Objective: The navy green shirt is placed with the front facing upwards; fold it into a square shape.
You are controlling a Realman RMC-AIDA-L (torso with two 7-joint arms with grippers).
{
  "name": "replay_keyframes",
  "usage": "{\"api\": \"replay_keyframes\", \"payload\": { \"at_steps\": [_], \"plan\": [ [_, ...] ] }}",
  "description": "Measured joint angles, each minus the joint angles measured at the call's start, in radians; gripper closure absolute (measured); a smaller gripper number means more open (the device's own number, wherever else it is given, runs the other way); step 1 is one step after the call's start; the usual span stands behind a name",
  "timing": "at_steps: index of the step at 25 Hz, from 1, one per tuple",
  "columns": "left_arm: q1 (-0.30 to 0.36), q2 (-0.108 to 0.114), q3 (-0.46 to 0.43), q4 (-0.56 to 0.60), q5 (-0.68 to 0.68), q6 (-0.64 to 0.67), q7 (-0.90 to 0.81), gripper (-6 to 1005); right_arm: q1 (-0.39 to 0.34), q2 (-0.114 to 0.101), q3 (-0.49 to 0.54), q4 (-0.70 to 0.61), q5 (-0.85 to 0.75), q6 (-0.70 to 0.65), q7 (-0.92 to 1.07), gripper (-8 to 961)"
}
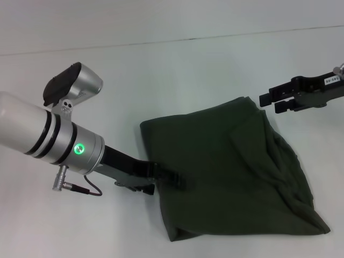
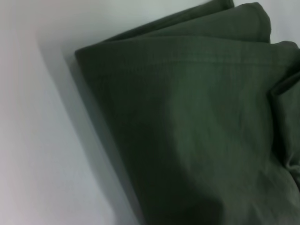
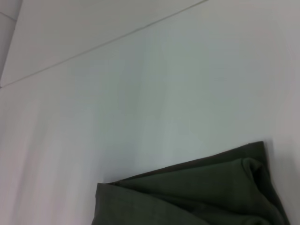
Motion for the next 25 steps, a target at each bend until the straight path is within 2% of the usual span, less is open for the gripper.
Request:
{"api": "replay_keyframes", "payload": {
  "at_steps": [5, 14, 21, 25],
  "plan": [
    [-0.011, -0.003, 0.000, 0.007, -0.007, -0.013, -0.002, 80, -0.003, 0.000, 0.001, 0.004, 0.000, 0.001, -0.001, 325],
    [-0.066, -0.007, 0.003, 0.098, -0.003, -0.065, -0.007, 102, -0.002, -0.001, 0.002, 0.003, 0.000, 0.001, -0.004, 324],
    [-0.091, -0.003, 0.041, 0.089, 0.000, -0.075, -0.013, 119, -0.003, -0.003, 0.006, 0.007, 0.000, -0.001, -0.009, 324],
    [-0.103, -0.004, 0.061, 0.099, 0.000, -0.085, -0.017, 259, -0.003, -0.004, 0.007, 0.007, 0.000, -0.002, -0.009, 324]
  ]
}}
